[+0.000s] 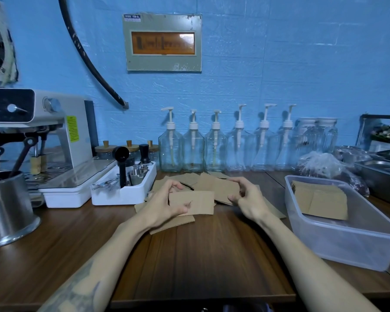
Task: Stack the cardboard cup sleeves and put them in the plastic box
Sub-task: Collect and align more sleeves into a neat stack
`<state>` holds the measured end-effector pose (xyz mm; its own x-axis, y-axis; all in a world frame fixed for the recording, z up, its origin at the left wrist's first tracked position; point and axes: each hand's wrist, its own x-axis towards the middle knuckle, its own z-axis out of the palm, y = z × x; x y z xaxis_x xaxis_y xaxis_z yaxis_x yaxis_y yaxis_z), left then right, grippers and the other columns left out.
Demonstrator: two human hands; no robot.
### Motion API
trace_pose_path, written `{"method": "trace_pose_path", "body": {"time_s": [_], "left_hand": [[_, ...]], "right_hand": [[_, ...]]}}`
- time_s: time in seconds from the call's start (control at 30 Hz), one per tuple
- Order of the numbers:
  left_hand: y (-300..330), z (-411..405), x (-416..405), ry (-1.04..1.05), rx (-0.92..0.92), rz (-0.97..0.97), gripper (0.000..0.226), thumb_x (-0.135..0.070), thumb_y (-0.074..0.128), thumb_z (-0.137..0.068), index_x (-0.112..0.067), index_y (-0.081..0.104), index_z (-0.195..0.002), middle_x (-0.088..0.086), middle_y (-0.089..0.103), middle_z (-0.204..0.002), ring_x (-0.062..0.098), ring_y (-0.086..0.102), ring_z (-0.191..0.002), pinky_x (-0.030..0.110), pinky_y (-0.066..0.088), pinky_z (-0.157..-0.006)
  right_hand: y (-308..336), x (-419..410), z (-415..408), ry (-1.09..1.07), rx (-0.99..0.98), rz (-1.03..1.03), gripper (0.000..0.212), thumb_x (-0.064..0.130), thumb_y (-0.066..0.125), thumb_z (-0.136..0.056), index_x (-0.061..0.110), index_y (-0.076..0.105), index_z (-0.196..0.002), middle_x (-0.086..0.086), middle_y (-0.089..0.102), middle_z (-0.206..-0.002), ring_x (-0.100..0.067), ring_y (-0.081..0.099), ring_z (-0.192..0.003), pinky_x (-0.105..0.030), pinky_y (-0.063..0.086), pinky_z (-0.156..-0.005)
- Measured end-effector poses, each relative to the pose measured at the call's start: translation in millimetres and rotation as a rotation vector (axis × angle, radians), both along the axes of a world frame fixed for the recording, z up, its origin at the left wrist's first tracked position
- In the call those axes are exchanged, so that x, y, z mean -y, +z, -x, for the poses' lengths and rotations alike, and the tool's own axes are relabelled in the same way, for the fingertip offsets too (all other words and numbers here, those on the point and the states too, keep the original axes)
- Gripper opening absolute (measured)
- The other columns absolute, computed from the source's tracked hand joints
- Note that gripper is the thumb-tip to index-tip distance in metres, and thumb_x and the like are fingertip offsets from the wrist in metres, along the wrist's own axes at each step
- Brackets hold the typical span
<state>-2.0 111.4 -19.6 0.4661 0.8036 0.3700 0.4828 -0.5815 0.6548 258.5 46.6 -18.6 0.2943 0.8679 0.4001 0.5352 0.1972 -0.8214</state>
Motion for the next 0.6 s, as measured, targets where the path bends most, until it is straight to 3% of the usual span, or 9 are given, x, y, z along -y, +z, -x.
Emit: {"method": "trace_pose_path", "body": {"time_s": [0.07,0.13,0.2,0.33,0.43,0.53,0.6], "left_hand": [[2.2,0.6,-0.9,-0.045,0.116,0.052,0.053,-0.027,0.083,-0.076,-0.033,0.047,-0.114,-0.003,0.066,-0.101,0.014,0.060,-0.092,0.028,0.045,-0.084],[8.8,0.3,-0.1,-0.075,0.282,0.097,0.051,-0.010,0.080,-0.080,-0.025,0.047,-0.116,0.004,0.061,-0.085,0.016,0.054,-0.076,0.025,0.046,-0.070],[17.8,-0.4,2.5,-0.050,0.454,0.108,0.049,-0.004,0.078,-0.080,-0.020,0.047,-0.116,0.004,0.062,-0.078,0.017,0.057,-0.072,0.025,0.048,-0.065],[33.7,-1.4,10.4,-0.018,0.731,0.111,0.040,-0.003,0.075,-0.082,-0.019,0.053,-0.112,0.006,0.076,-0.086,0.013,0.071,-0.078,0.021,0.055,-0.067],[28.9,-5.7,14.4,-0.006,0.564,0.017,0.030,-0.008,0.077,-0.081,-0.019,0.064,-0.106,0.000,0.072,-0.088,0.008,0.065,-0.079,0.021,0.052,-0.071],[12.9,-11.6,14.2,-0.023,0.177,-0.060,0.024,-0.023,0.078,-0.082,-0.026,0.070,-0.104,-0.015,0.066,-0.102,0.002,0.058,-0.096,0.022,0.044,-0.083],[6.9,-12.4,10.7,-0.023,0.049,-0.126,0.024,-0.029,0.080,-0.079,-0.032,0.070,-0.101,-0.017,0.060,-0.104,0.003,0.055,-0.102,0.023,0.042,-0.086]], "right_hand": [[-2.2,-2.2,0.3,0.050,-0.003,0.012,0.046,-0.008,0.064,-0.086,0.030,0.060,-0.110,-0.004,0.068,-0.095,-0.019,0.058,-0.085,-0.040,0.056,-0.087],[-2.9,-3.0,-0.1,0.066,0.016,0.014,0.045,-0.009,0.063,-0.086,0.027,0.060,-0.114,0.005,0.059,-0.080,-0.014,0.054,-0.076,-0.032,0.052,-0.077],[-3.6,-3.7,-0.6,0.063,0.039,0.003,0.045,-0.007,0.065,-0.085,0.026,0.060,-0.116,0.005,0.048,-0.072,-0.014,0.048,-0.072,-0.033,0.050,-0.073],[-3.6,-5.4,0.4,0.101,0.045,0.018,0.047,-0.005,0.067,-0.084,0.032,0.062,-0.112,0.002,0.049,-0.079,-0.016,0.049,-0.080,-0.031,0.049,-0.076],[-4.6,-6.5,1.7,0.161,0.017,0.045,0.050,-0.007,0.065,-0.085,0.039,0.062,-0.105,-0.011,0.046,-0.084,-0.022,0.049,-0.078,-0.028,0.050,-0.064],[-3.2,-3.8,5.7,0.211,-0.009,0.076,0.046,-0.012,0.058,-0.087,0.025,0.061,-0.115,-0.011,0.039,-0.081,-0.023,0.044,-0.069,-0.024,0.047,-0.053],[-2.3,-2.7,6.5,0.218,-0.002,0.084,0.047,-0.015,0.056,-0.087,0.019,0.061,-0.120,-0.013,0.041,-0.081,-0.022,0.044,-0.068,-0.023,0.047,-0.053]]}}
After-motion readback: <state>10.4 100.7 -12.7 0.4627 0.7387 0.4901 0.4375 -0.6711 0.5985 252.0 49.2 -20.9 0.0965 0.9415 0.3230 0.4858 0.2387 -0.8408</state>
